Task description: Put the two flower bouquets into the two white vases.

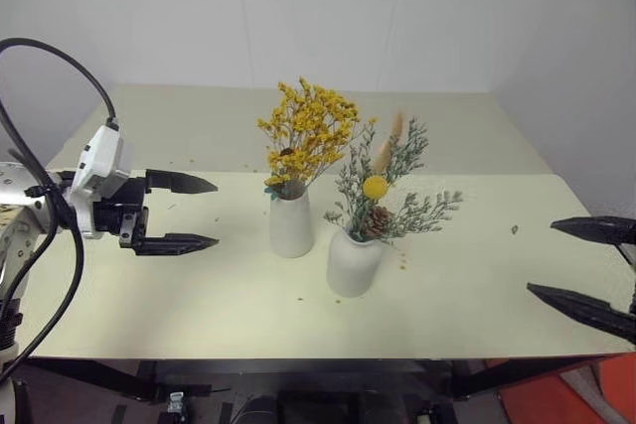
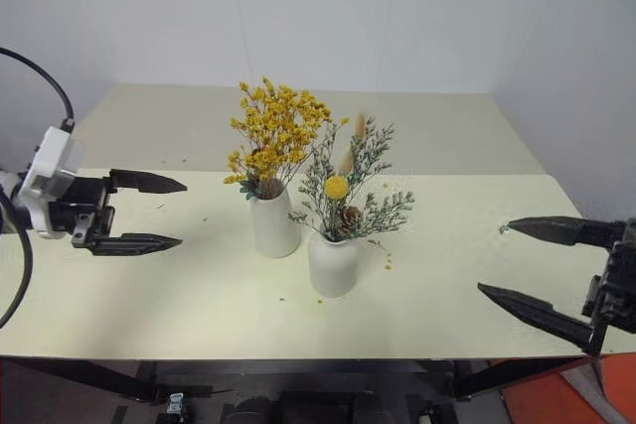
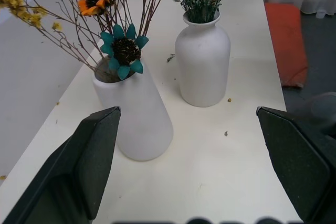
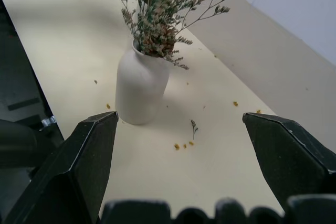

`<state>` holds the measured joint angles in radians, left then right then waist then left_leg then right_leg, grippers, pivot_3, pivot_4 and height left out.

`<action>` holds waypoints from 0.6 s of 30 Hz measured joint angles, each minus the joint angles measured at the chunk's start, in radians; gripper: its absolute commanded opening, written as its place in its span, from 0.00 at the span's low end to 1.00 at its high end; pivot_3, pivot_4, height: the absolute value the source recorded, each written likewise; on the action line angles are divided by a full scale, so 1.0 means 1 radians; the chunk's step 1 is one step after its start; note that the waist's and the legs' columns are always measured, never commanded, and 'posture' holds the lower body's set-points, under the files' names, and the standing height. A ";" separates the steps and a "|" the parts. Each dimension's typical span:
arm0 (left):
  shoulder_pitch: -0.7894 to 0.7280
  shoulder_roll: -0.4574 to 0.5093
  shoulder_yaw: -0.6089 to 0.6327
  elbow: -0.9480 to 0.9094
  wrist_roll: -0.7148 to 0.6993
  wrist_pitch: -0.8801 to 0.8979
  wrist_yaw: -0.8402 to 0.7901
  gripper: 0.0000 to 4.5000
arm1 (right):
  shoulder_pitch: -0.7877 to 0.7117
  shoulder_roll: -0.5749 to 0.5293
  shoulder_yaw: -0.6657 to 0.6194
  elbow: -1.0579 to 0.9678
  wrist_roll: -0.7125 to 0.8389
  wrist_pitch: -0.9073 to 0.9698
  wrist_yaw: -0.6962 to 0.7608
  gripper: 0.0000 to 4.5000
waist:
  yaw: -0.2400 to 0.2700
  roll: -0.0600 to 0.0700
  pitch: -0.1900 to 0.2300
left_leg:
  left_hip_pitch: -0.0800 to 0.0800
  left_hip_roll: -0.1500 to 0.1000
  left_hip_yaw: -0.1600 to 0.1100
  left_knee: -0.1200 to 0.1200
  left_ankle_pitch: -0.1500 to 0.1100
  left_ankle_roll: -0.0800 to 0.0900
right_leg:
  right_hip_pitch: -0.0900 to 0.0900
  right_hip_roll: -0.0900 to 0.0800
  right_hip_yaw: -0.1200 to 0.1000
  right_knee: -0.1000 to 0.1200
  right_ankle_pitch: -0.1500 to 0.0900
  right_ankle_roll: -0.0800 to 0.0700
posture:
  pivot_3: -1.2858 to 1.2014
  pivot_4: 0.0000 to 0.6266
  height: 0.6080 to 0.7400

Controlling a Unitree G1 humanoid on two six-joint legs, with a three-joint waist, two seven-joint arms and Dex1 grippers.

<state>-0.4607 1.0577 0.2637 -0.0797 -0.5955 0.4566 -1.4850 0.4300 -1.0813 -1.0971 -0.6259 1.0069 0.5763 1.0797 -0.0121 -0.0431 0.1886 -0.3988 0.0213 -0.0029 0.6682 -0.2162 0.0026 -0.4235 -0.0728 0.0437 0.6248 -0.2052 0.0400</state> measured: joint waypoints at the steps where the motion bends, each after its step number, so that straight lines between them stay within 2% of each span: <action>1: 0.012 0.000 0.004 -0.001 0.000 0.000 0.001 1.00 | -0.008 -0.005 0.000 0.009 -0.001 0.016 0.002 1.00 | 0.000 0.000 0.000 | 0.000 0.000 0.000 0.000 0.000 0.000 | 0.000 0.000 0.000 0.000 0.000 0.000 | 0.52 0.24 1.00; 11: 0.079 0.058 0.124 -0.072 -0.055 0.044 0.029 1.00 | -0.172 -0.027 0.089 0.088 -0.034 0.027 0.035 1.00 | -0.001 0.000 0.000 | 0.000 0.000 0.001 -0.001 0.000 0.000 | -0.001 -0.001 0.000 -0.001 0.000 0.000 | 0.52 0.24 1.00; 18: 0.091 0.057 0.131 -0.062 -0.056 0.025 0.041 1.00 | -0.221 -0.027 0.107 0.081 -0.052 0.027 0.042 1.00 | 0.001 0.000 0.000 | -0.001 -0.001 0.001 -0.001 0.000 0.000 | -0.001 -0.001 0.000 -0.001 0.000 0.000 | 0.52 0.24 1.00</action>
<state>-0.3694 1.1143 0.3947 -0.1416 -0.6512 0.4819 -1.4436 0.2089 -1.1081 -0.9906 -0.5446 0.9544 0.6030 1.1215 -0.0111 -0.0428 0.1887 -0.3995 0.0207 -0.0024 0.6677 -0.2162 0.0025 -0.4241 -0.0739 0.0436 0.6241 -0.2053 0.0403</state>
